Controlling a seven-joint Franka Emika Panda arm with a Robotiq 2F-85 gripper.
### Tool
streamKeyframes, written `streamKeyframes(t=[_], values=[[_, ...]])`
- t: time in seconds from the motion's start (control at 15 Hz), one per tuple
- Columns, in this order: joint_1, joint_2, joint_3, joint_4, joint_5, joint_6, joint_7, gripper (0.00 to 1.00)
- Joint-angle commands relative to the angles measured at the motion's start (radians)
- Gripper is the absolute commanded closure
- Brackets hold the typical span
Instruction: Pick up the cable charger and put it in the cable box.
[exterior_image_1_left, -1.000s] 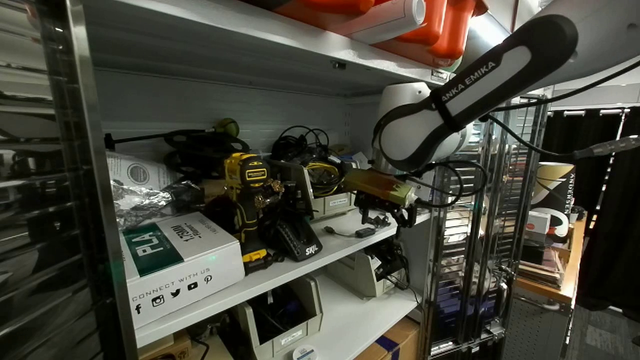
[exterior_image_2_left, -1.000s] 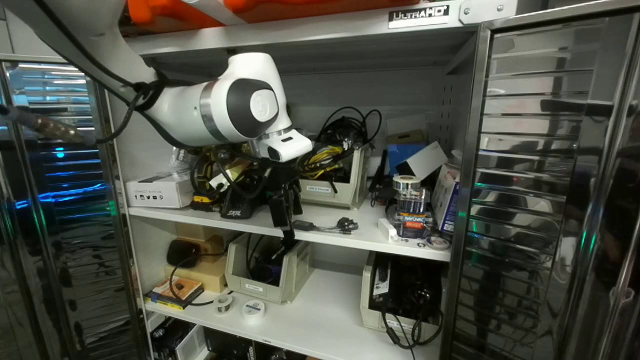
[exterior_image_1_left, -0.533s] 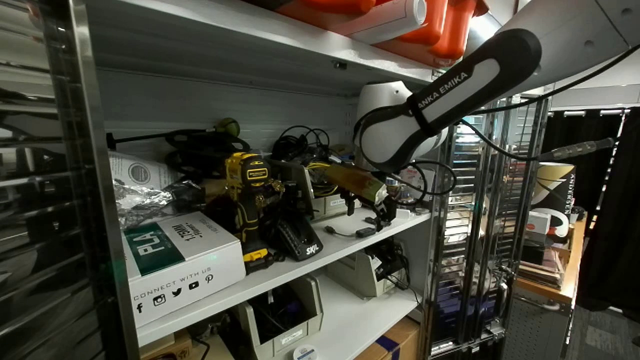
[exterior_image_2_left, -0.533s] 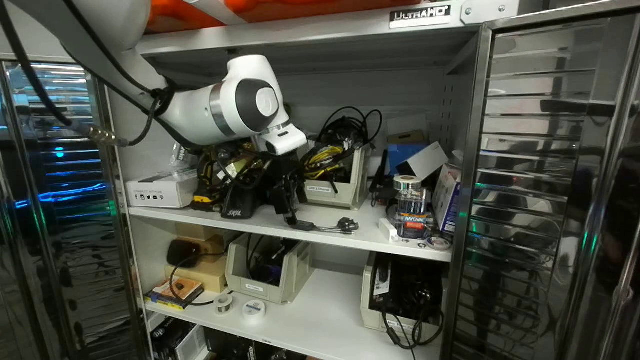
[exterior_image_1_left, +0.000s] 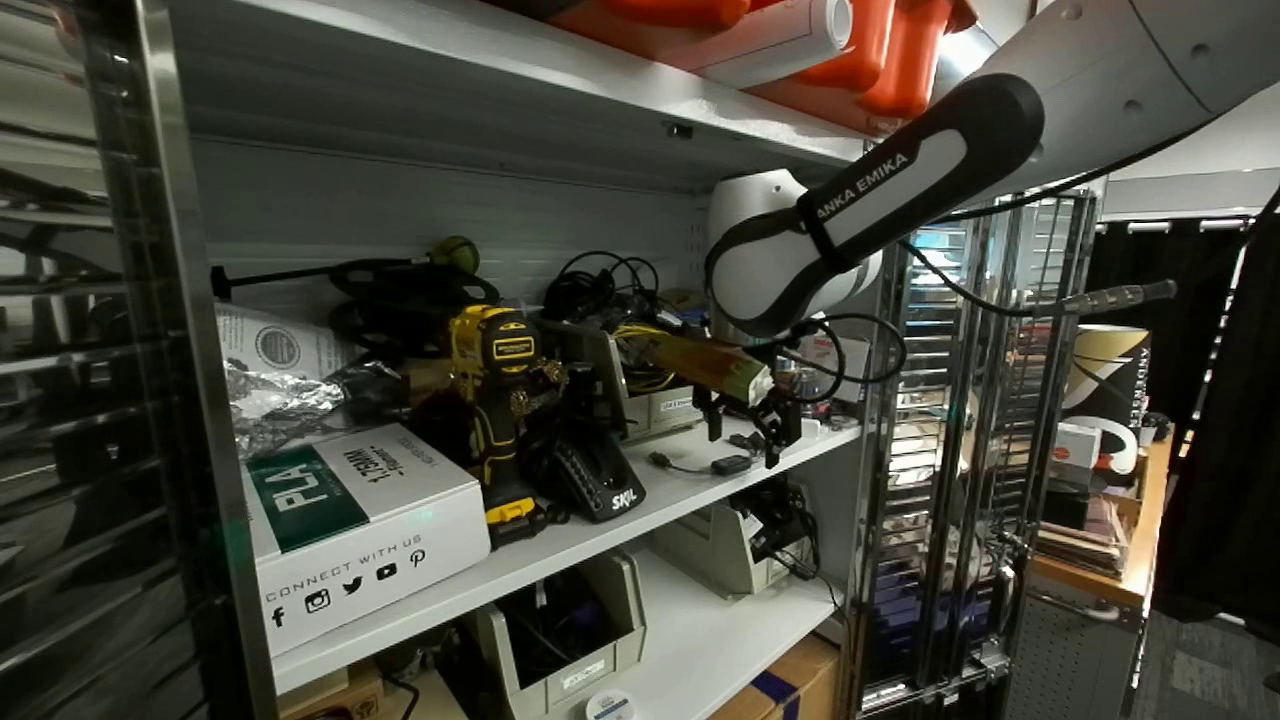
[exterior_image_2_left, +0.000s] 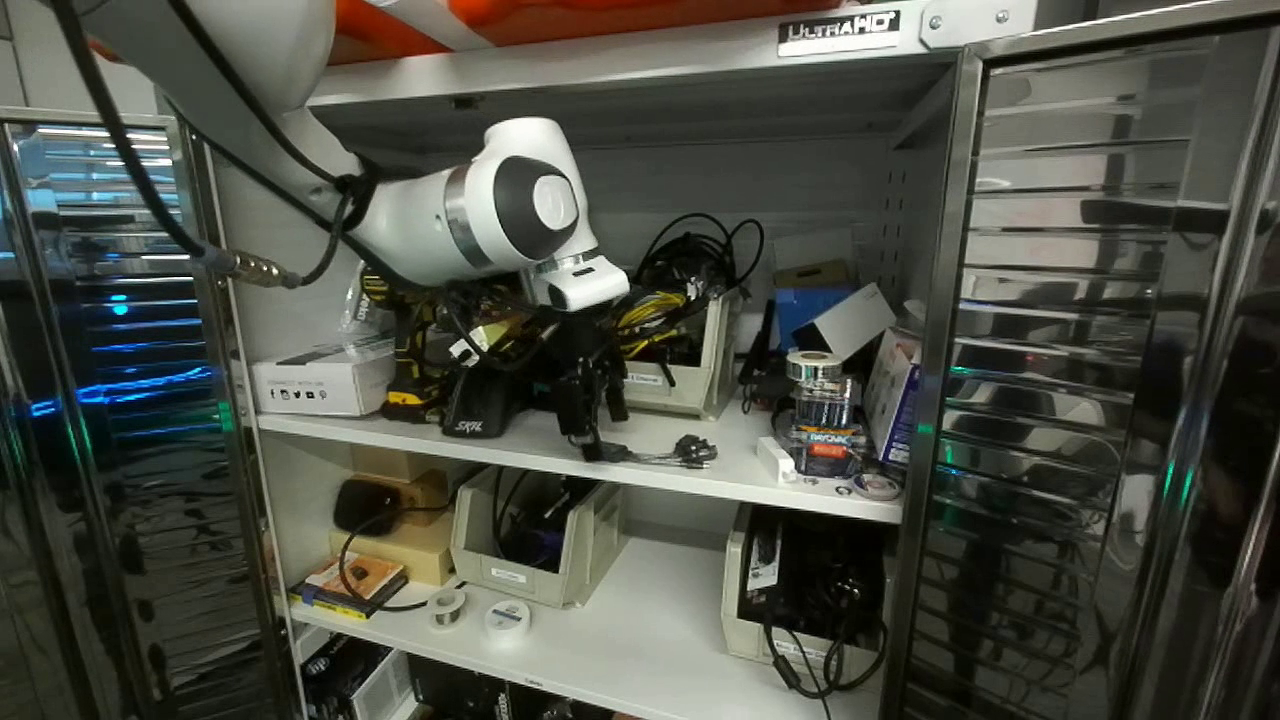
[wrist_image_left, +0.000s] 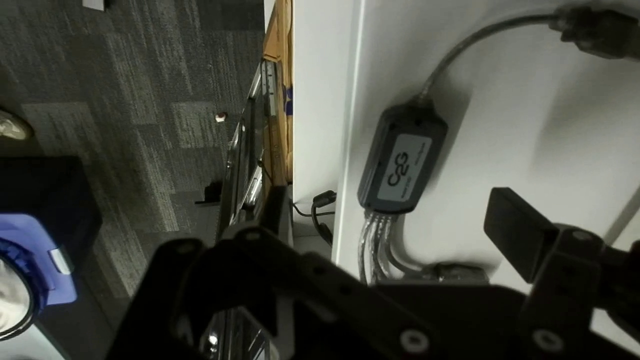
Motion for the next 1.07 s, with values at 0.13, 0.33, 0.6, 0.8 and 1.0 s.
streamKeyframes(t=[0.13, 0.33, 0.6, 0.8, 1.0], values=[[0.021, 0.058, -0.012, 0.076, 0.034, -0.069, 0.002, 0.0], [0.03, 0.077, -0.014, 0.098, 0.033, -0.081, 0.005, 0.0], [0.036, 0.089, -0.012, 0.118, 0.039, -0.095, -0.004, 0.29], [0.04, 0.092, -0.013, 0.129, 0.039, -0.106, -0.006, 0.53], [0.041, 0.088, -0.012, 0.133, 0.039, -0.125, -0.009, 0.75]])
